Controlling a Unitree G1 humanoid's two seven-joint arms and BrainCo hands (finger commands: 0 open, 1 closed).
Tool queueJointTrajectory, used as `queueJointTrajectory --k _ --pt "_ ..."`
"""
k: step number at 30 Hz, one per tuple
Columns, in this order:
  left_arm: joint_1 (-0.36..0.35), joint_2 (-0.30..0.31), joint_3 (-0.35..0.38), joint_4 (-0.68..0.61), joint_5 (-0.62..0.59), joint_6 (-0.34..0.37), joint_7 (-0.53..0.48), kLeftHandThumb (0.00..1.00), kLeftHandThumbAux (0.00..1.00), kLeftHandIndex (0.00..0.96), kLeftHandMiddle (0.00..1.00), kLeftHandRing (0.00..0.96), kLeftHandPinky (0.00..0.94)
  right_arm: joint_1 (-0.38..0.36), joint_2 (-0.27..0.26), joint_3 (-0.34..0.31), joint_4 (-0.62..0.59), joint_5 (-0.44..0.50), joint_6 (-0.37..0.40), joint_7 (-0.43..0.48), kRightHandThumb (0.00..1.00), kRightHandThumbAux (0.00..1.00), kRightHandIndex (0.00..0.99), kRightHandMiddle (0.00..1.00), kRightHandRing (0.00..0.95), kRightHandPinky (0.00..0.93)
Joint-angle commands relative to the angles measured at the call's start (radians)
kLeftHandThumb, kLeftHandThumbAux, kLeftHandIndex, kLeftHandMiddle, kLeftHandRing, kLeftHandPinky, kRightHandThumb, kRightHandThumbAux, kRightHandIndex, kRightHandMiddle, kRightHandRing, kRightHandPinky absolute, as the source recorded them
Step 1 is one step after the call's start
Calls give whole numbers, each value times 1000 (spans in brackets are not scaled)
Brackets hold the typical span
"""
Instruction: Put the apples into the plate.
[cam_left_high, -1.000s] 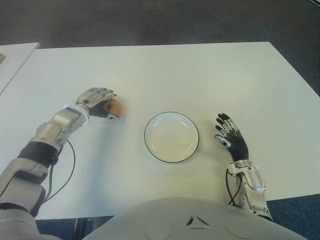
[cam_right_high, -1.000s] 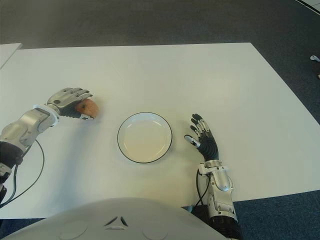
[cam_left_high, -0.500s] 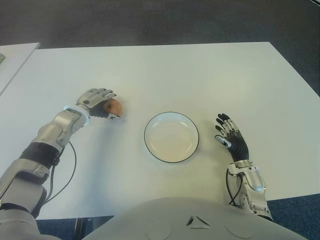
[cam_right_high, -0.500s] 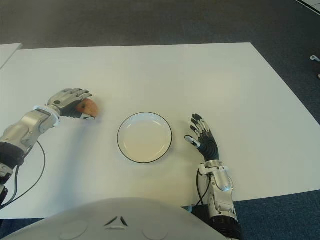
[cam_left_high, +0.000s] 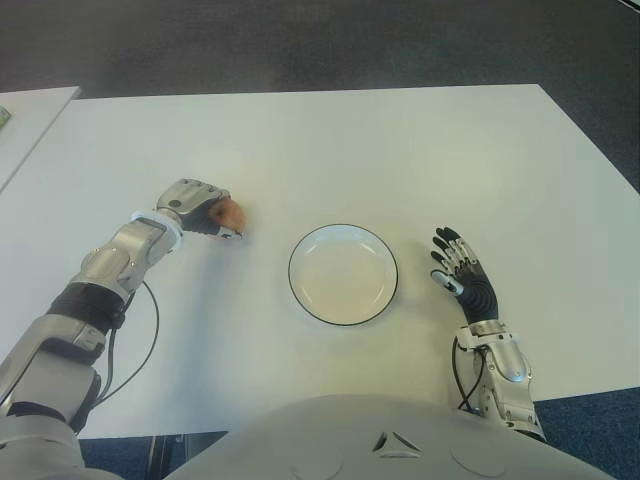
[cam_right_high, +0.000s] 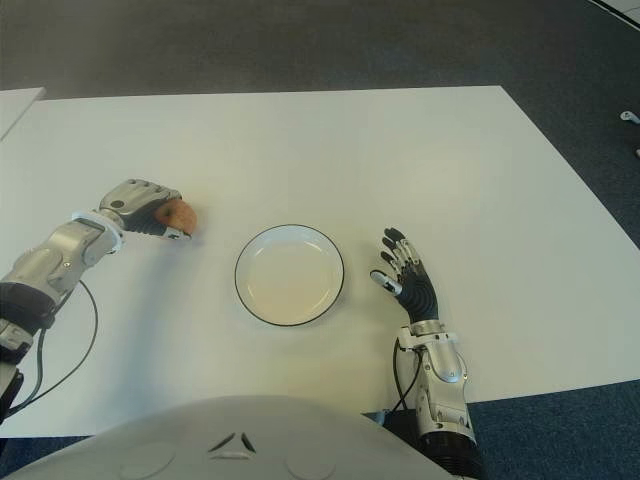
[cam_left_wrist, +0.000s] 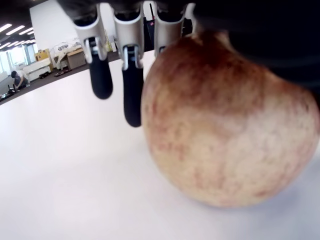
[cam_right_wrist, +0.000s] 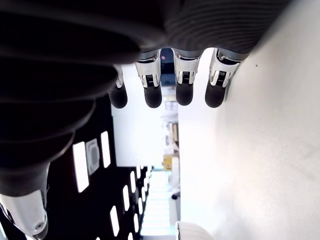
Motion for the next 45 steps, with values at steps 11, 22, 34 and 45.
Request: queueJointTrajectory --k 11,22,34,45 --pt "38 -40 -27 69 -63 -42 25 747 695 443 810 804 734 29 10 -8 70 6 27 8 195 607 64 62 43 73" --pt "47 -31 -24 38 -92 -33 -8 751 697 443 810 807 716 23 16 -12 82 13 9 18 201 598 70 70 58 89" --pt "69 -10 -3 -36 -104 -50 2 752 696 443 817 808 724 19 18 -13 85 10 18 13 209 589 80 79 64 85" --pt "97 28 135 -373 -186 16 -142 752 696 443 821 819 773 12 28 -11 102 5 18 8 220 604 81 72 47 67"
